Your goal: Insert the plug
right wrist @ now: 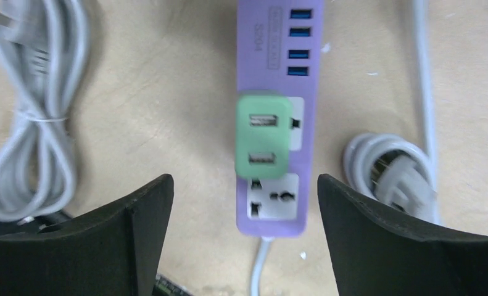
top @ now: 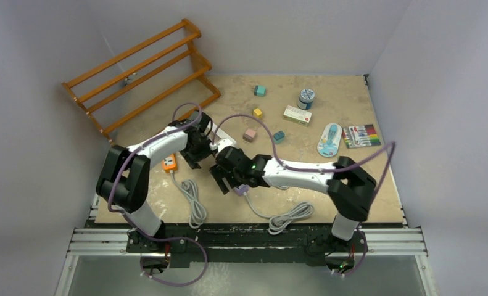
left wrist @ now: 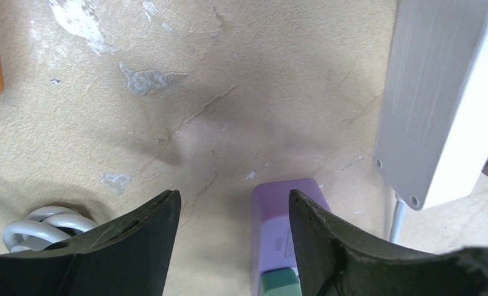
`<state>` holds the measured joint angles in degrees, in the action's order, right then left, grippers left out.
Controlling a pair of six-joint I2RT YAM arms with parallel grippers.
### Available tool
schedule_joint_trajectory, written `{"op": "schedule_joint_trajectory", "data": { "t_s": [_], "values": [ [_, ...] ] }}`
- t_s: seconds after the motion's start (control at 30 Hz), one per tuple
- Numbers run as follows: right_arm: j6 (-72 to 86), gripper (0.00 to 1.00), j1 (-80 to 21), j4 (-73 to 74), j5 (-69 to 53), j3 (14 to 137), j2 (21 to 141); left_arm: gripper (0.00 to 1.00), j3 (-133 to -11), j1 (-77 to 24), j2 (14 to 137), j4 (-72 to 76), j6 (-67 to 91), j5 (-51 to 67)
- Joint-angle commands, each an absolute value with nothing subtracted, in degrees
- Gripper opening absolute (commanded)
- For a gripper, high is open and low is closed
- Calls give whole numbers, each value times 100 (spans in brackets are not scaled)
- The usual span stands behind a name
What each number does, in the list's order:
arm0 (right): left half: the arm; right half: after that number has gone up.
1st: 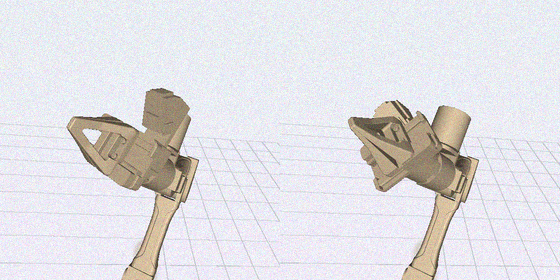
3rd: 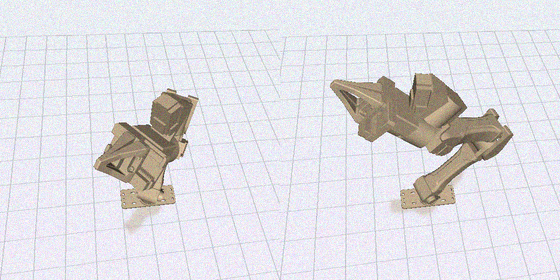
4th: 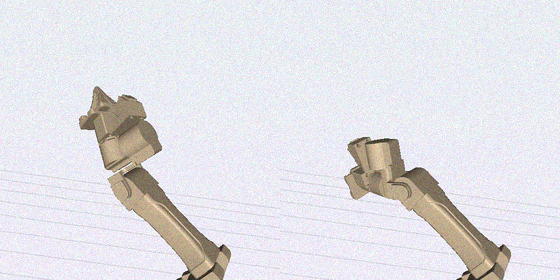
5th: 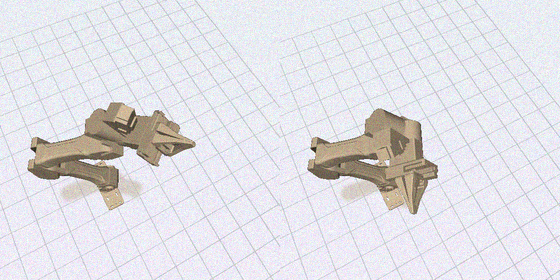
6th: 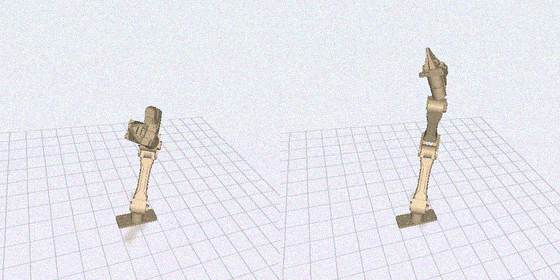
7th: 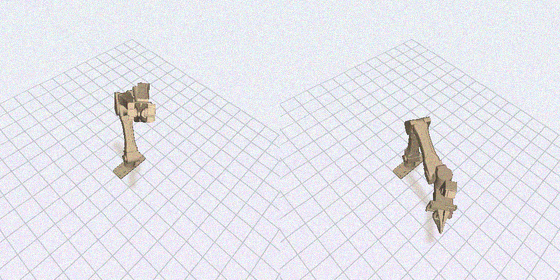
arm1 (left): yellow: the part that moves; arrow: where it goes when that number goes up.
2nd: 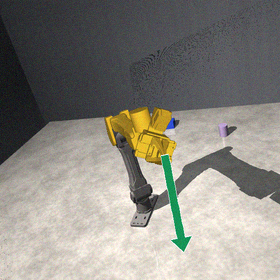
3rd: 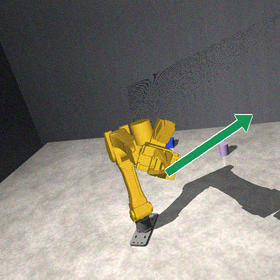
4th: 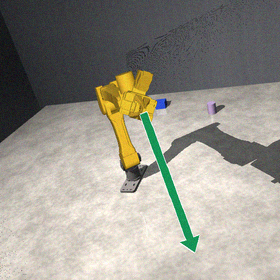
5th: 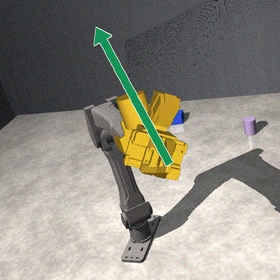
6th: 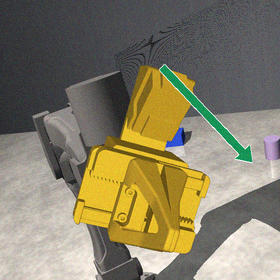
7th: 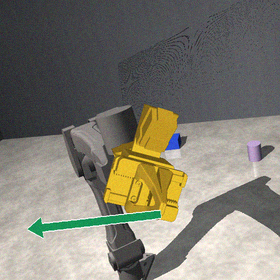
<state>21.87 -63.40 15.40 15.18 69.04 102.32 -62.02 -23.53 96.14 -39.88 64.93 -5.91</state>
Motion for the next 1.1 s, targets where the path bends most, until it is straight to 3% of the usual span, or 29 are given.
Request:
{"op": "schedule_joint_trajectory", "data": {
  "t_s": [0.0, 0.17, 0.47, 0.67, 0.87, 1.07],
  "values": [
    [2421, 88, -6161, 1220, 1463, 6673, 8716, 65, -6568, -2338, 9067, -3997, 6188, -965],
    [2280, 91, -6116, 285, 1251, 5269, 7643, 79, -6773, -2332, 8434, -3958, 5571, -1607],
    [2562, 77, -6137, -309, 820, 4225, 8000, 78, -5944, -2363, 6134, -2303, 3360, -1899],
    [2469, 68, -6141, -618, 757, 4381, 8612, 77, -5032, -2527, 5310, -1626, 3151, -2366],
    [2505, 47, -6143, -858, 720, 4868, 9321, 74, -4871, -2532, 5143, -1694, 3255, -2669],
    [2679, 43, -6139, -886, 824, 5489, 9920, 72, -4824, -2564, 5036, -1809, 3311, -2907]
  ]
}}
